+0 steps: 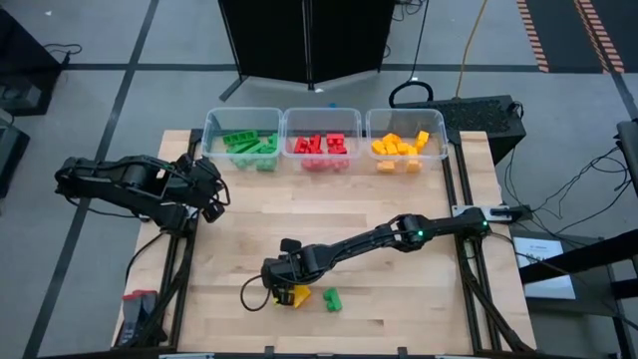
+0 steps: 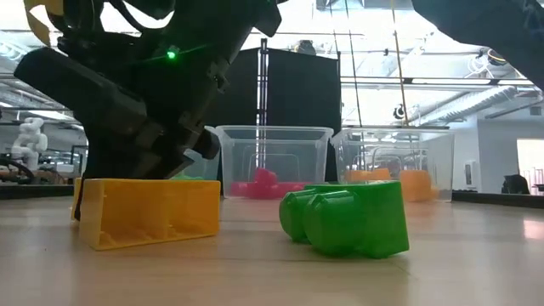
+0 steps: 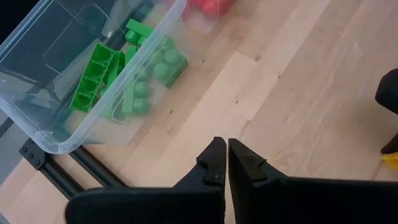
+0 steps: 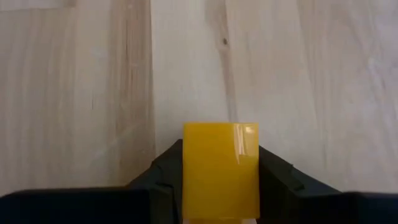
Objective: Sort blocks
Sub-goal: Put the top yellow game piece into the right transparent bin
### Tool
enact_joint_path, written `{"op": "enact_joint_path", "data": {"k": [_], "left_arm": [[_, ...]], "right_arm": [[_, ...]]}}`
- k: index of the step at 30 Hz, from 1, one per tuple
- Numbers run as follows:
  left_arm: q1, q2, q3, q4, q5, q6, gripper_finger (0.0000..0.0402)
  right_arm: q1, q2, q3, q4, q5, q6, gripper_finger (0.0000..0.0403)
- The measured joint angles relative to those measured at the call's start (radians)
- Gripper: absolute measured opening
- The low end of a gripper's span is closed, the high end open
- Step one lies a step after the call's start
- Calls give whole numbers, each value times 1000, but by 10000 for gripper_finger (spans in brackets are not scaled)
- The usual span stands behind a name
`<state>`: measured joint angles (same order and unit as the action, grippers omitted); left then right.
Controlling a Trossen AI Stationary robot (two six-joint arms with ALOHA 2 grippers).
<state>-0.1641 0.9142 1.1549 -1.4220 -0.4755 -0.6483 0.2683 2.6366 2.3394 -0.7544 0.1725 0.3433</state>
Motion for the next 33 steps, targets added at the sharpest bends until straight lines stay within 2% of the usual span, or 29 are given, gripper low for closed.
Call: {"op": "enact_joint_path", "data": {"k": [6,12,15,19,25,33], "left_arm": [[0,0,0,-1,0,4,0],[0,0,0,-2,0,9,0],[0,0,0,-2,0,9,0],[0,0,0,-2,-1,9,0],[0,0,0,-19,-1,9,0],[0,0,0,-35,-1,9,0]], "right_arm": [[-33,-37,13,-47,42,-84,112],[-123,-193,17,-184,84,-180,112],[-185,-285,17,-287,163,-252,112],[-306,-430,18,-419,209,-296,112],[-499,-583,17,-627,249,-341,112],[-767,-699,17,-820,239,-352,112]]}}
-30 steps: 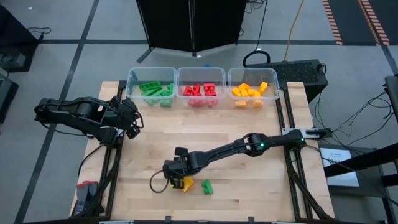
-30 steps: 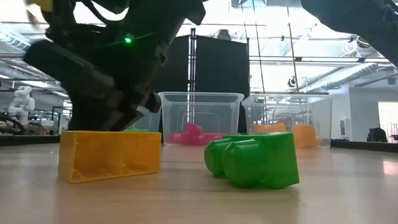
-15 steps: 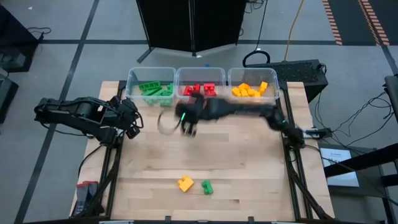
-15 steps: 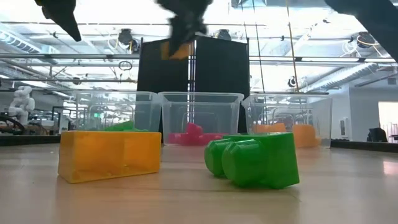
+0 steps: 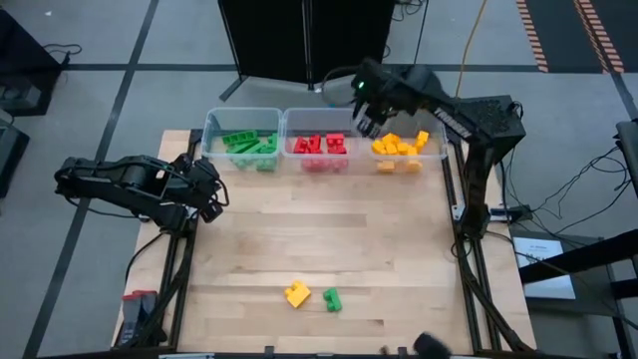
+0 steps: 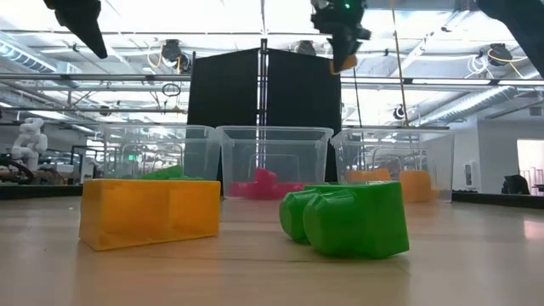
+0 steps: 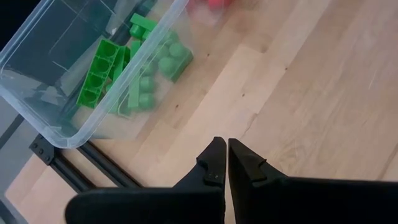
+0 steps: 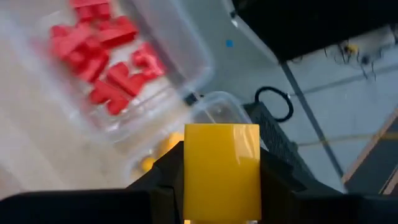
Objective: Sort blocks
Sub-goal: Put the top yellow game piece into the right transparent bin, then put the green game piece with 2 studs into the left transparent bin
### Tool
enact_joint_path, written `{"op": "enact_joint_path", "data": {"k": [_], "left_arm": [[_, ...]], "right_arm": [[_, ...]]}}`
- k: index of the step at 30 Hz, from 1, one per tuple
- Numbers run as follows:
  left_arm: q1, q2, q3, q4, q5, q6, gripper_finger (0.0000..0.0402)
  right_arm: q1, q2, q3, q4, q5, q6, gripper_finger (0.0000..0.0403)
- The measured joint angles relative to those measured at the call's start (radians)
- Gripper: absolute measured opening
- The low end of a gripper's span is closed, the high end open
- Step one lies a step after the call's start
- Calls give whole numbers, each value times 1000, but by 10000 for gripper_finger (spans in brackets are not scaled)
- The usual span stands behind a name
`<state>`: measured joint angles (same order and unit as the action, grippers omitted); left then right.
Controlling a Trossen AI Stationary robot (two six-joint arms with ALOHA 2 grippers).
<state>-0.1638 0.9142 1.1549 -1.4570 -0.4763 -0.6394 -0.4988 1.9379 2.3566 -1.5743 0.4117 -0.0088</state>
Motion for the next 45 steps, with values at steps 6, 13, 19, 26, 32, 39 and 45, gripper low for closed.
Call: {"op": "enact_joint_path", "data": {"k": [6,13,19,26,32,39,45], "left_arm": [[0,0,0,0,2,-7,0],[0,0,0,0,5,-7,0],[0,0,0,0,6,-7,0],[0,0,0,1,6,-7,0],[0,0,0,1,6,-7,0],[0,0,0,5,7,-8,0],[0,0,0,5,7,-8,0]], "right_arm": [[-172,-43,-56,8,-95,2,112],[-258,-92,-286,130,-185,24,112],[-284,-177,-636,346,-239,44,112],[-315,-245,-929,562,-314,111,112],[-314,-246,-1038,646,-314,118,112],[-314,-249,-1015,673,-310,121,215],[-314,-249,-881,578,-316,110,292]]}}
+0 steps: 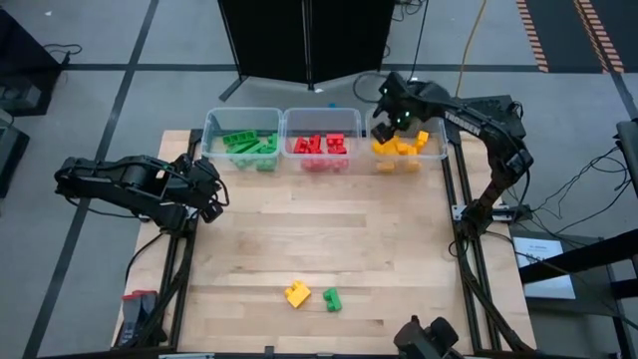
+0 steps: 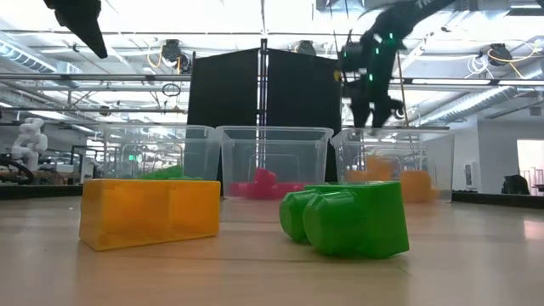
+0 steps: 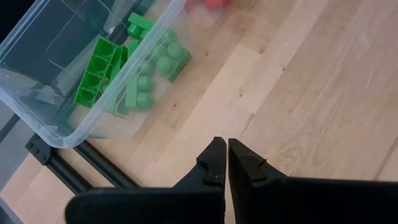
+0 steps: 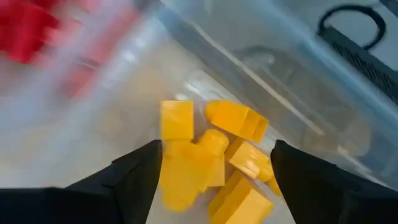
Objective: Sort blocks
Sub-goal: Put the green game piece with 2 studs into the left transparent bin
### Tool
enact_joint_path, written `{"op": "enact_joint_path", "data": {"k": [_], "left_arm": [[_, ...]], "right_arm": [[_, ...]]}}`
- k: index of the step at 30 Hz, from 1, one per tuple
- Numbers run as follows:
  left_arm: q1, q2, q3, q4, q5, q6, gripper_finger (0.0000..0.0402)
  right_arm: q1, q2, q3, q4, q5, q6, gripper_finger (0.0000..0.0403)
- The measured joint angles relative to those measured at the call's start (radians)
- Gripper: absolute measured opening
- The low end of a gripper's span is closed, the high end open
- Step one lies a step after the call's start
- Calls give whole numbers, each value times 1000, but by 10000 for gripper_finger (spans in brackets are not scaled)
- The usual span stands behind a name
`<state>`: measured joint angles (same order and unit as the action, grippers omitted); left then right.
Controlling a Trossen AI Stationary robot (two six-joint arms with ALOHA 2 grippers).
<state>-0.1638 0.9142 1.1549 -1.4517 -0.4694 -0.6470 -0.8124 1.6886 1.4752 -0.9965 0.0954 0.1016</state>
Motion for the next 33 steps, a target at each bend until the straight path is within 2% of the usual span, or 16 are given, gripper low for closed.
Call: {"op": "enact_joint_path", "data": {"k": [4,10,12,14,17,24,30,33], "left_arm": [[0,0,0,0,0,0,0],[0,0,0,3,-1,0,0],[0,0,0,3,-1,-1,0],[0,0,0,3,-1,-1,0],[0,0,0,3,-2,-1,0],[0,0,0,3,-2,-3,0],[0,0,0,3,-3,-14,0],[0,0,0,3,-3,-29,0]], "right_arm": [[16,-17,189,-122,-127,-39,284],[127,-82,430,-146,-503,11,263],[197,-96,477,-141,-569,52,260],[286,-107,505,-134,-590,85,258],[450,-113,510,-136,-588,97,258],[839,-62,441,-35,-392,99,258],[1041,27,343,182,-226,152,258],[1103,95,303,221,-190,141,258]]}}
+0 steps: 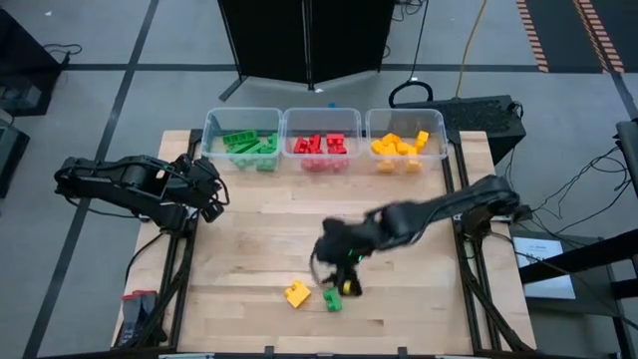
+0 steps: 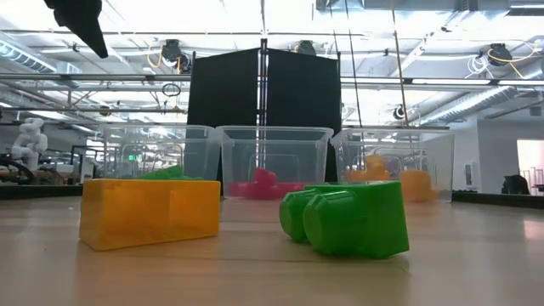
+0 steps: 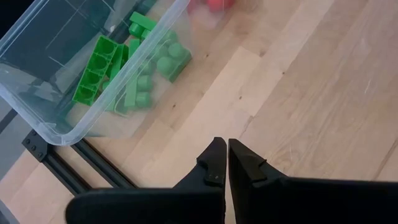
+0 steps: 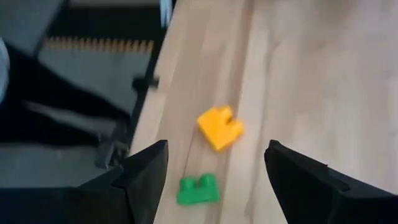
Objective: Sort blocks
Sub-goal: Put the green game piece with 2 studs into the left transparent bin
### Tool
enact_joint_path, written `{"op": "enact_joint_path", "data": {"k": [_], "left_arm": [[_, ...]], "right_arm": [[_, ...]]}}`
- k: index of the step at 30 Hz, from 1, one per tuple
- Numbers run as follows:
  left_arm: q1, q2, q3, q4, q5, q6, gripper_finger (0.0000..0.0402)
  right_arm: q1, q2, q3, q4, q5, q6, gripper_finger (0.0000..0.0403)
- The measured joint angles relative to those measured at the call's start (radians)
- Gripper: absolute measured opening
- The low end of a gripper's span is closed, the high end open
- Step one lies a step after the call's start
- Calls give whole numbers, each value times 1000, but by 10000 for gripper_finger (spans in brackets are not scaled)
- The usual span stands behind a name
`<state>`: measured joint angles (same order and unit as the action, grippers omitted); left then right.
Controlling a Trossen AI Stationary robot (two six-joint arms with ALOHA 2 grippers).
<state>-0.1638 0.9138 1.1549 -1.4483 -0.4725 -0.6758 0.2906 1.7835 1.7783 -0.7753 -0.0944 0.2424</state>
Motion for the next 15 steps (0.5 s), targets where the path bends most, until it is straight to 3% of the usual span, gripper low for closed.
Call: {"op": "enact_joint_path", "data": {"k": [15], "left_arm": [[0,0,0,0,1,0,0]], "right_arm": [[143,327,-12,-38,14,-302,258]]}}
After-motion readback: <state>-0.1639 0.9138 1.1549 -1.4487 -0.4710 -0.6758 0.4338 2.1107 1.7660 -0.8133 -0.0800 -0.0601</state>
